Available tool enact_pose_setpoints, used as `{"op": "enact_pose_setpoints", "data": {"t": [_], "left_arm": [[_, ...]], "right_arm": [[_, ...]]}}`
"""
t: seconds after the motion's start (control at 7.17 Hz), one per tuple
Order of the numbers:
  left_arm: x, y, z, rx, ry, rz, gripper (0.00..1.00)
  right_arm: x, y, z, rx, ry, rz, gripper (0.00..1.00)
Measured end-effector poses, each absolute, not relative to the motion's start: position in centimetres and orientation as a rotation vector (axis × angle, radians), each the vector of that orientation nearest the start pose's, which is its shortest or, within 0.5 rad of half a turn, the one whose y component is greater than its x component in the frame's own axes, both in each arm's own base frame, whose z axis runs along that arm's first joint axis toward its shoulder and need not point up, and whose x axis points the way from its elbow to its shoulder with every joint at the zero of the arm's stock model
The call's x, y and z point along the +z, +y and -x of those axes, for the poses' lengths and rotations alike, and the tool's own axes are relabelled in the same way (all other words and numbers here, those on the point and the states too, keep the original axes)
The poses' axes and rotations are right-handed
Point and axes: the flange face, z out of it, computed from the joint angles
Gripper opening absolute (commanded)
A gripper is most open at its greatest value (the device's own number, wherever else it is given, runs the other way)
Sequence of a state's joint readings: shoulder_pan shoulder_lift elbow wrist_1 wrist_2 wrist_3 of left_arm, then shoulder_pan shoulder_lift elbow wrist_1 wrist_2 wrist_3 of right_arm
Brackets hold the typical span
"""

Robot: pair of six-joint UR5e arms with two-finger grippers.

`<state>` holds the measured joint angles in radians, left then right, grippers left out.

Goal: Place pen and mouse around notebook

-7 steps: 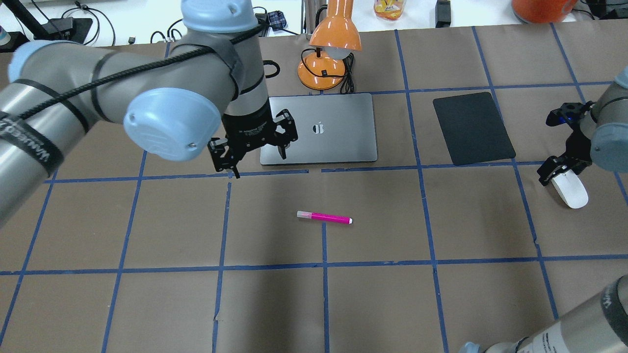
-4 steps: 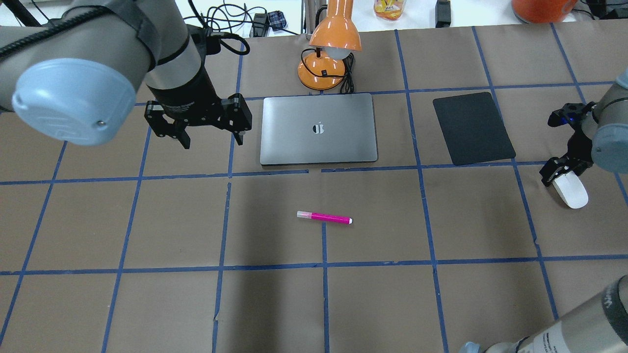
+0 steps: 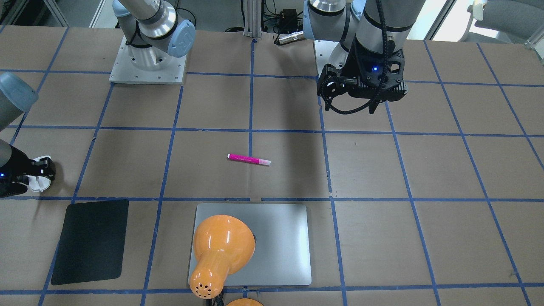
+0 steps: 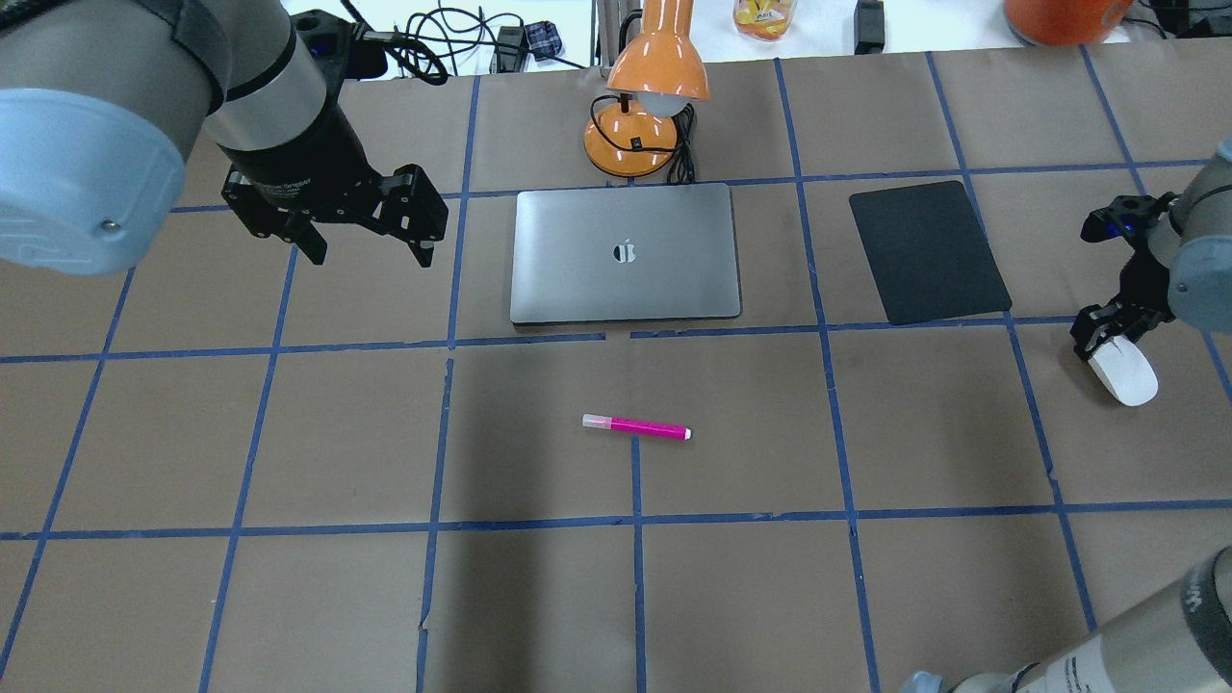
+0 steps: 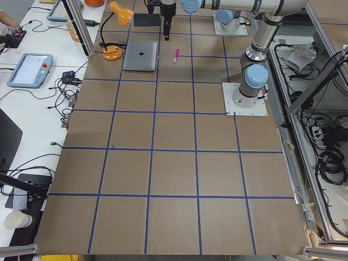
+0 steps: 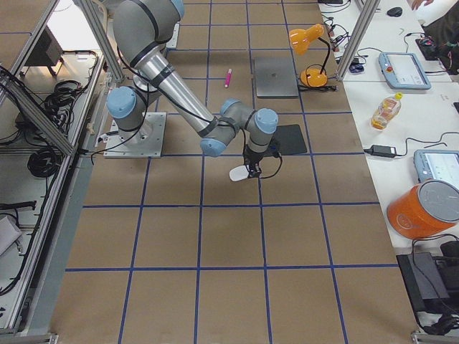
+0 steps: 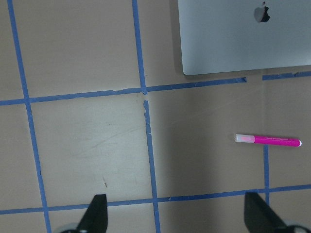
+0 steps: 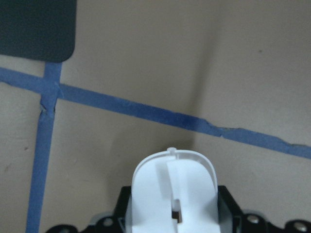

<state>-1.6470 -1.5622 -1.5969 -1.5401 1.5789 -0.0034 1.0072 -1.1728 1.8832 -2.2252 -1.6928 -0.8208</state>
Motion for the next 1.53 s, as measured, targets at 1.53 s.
{"op": "enact_pose_setpoints", "data": {"t": [1.53], "left_arm": [[48.4,-48.0,16.8,-0.039,3.135,-0.106,1.0]], "right_arm": [[20.4,-70.4,2.6,-0.015,3.157,0.012,0.43]]}}
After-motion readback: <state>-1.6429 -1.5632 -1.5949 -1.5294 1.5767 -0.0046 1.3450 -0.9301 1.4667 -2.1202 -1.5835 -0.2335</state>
